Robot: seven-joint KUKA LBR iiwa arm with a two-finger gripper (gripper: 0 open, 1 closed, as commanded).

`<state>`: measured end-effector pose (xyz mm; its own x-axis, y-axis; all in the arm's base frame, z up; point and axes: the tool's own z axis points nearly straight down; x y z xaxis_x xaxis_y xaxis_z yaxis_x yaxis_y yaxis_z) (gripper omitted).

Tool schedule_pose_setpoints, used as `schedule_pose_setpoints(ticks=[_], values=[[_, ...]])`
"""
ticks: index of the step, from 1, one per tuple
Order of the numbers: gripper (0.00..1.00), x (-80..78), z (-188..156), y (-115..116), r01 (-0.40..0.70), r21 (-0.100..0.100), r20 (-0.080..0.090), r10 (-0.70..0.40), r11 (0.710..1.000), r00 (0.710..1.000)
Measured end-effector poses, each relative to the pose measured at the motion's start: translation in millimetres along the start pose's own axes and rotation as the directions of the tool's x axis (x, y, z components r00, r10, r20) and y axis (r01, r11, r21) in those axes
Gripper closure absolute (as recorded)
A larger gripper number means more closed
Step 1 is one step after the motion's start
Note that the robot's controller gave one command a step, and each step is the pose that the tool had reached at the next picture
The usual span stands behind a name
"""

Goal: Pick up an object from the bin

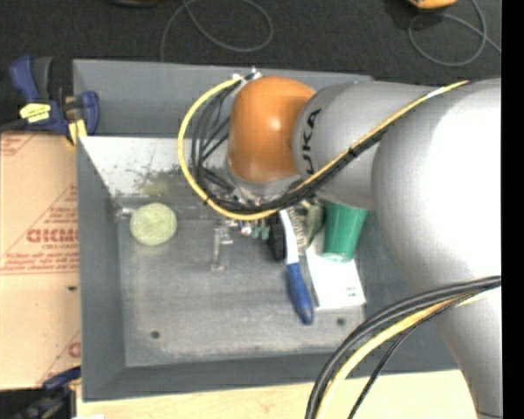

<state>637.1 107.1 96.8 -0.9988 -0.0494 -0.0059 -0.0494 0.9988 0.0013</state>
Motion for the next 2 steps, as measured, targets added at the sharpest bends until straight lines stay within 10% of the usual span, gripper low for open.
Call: schedule_pose_setpoints(ticks=[1, 2], values=[[0.00, -5.0, 21, 78, 0.018, 0.001, 0.001, -0.018, 1.000, 1.000], [1.00, -7.9, 28, 146, 0.008, 0.005, -0.001, -0.008, 1.000, 1.000]])
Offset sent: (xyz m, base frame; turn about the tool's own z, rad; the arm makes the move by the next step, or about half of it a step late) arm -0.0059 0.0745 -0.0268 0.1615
